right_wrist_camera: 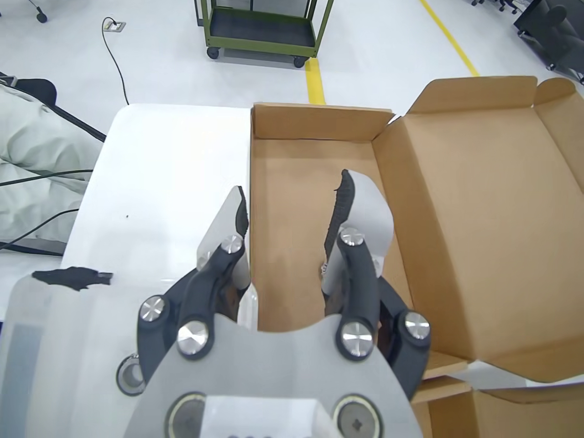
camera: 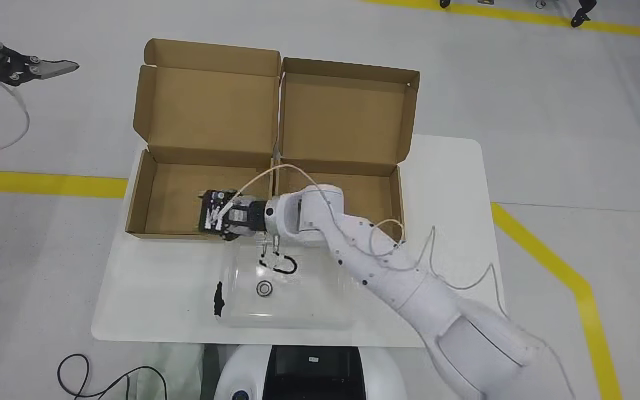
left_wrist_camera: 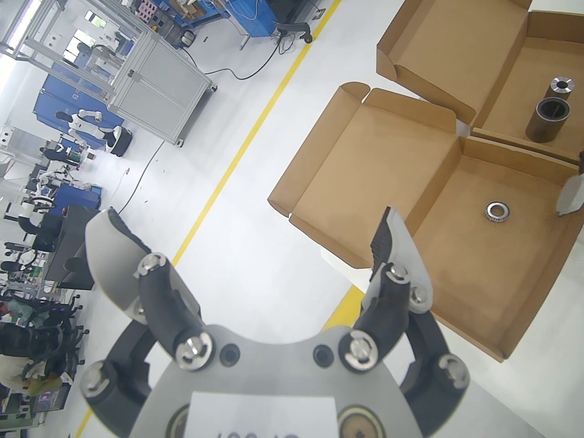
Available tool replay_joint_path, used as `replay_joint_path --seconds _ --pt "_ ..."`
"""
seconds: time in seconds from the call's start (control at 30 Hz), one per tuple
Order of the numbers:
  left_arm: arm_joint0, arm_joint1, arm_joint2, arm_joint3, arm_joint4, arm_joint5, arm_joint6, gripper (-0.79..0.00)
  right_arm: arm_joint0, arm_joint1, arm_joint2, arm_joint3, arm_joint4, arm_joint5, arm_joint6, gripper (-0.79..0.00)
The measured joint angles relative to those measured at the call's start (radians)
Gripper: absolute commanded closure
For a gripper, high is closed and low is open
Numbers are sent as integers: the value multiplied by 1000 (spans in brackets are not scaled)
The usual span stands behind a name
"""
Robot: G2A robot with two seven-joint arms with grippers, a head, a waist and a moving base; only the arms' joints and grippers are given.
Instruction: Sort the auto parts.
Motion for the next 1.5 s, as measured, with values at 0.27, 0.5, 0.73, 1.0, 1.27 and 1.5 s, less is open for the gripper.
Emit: replay_joint_path --seconds 0.27,0.5,0.73,1.0,1.27,1.5 --pt "0 0 0 0 0 0 0 -785 -252 111 161 -320 -78 -85 196 -360" --pt "0 0 0 0 0 0 0 -785 -453 180 273 -542 -142 -177 264 -369" --pt "0 0 0 0 0 0 0 -785 -523 203 262 -577 -155 -232 318 -376" --pt "0 0 0 0 0 0 0 -785 -475 207 210 -486 -209 -252 329 -416" --pt "0 0 0 0 0 0 0 -785 -444 203 160 -414 -246 -189 343 -434" --pt "0 0 0 0 0 0 0 -785 -417 194 108 -371 -259 -161 353 -456"
